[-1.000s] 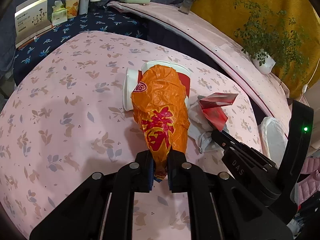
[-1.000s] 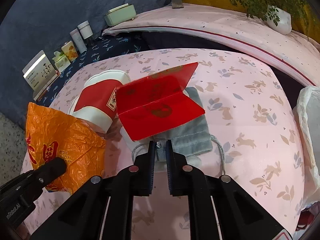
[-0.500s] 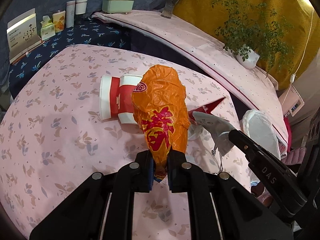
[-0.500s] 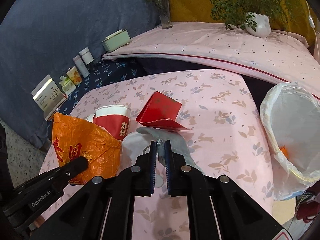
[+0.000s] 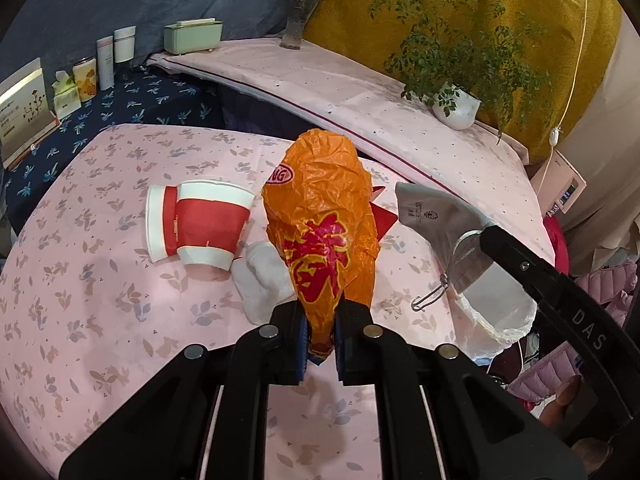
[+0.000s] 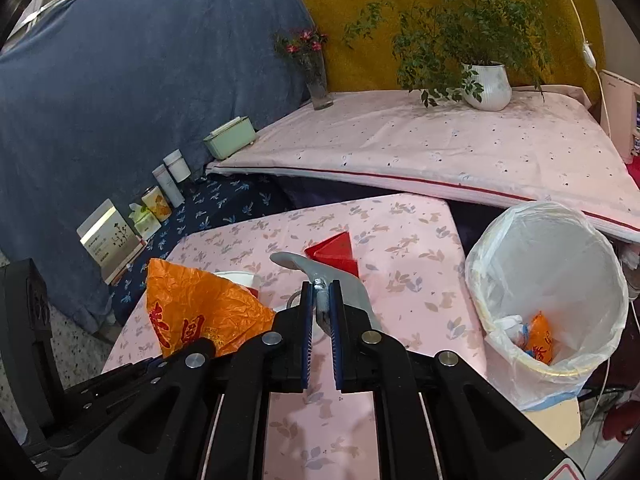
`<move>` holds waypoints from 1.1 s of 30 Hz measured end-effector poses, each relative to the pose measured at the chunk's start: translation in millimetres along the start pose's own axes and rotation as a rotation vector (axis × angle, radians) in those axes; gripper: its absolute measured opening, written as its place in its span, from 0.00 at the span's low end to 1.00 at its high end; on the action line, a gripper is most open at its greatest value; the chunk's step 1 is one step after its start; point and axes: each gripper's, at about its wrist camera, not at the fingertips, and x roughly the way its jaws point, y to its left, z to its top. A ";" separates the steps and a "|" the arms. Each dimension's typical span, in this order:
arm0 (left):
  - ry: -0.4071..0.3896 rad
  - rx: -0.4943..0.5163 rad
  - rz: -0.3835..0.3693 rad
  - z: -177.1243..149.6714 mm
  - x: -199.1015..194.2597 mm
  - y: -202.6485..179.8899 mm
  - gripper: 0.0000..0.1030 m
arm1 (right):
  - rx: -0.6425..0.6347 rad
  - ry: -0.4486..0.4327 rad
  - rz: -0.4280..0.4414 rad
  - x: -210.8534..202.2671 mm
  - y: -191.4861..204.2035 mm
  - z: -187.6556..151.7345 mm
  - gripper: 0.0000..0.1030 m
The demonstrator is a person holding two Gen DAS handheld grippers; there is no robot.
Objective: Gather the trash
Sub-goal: 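Carry the orange bag and gray glove over the bin and release both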
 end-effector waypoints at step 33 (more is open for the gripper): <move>0.068 0.307 -0.235 13.7 62.8 -222.2 0.10 | 0.200 -0.119 -0.249 -67.6 -181.3 23.6 0.08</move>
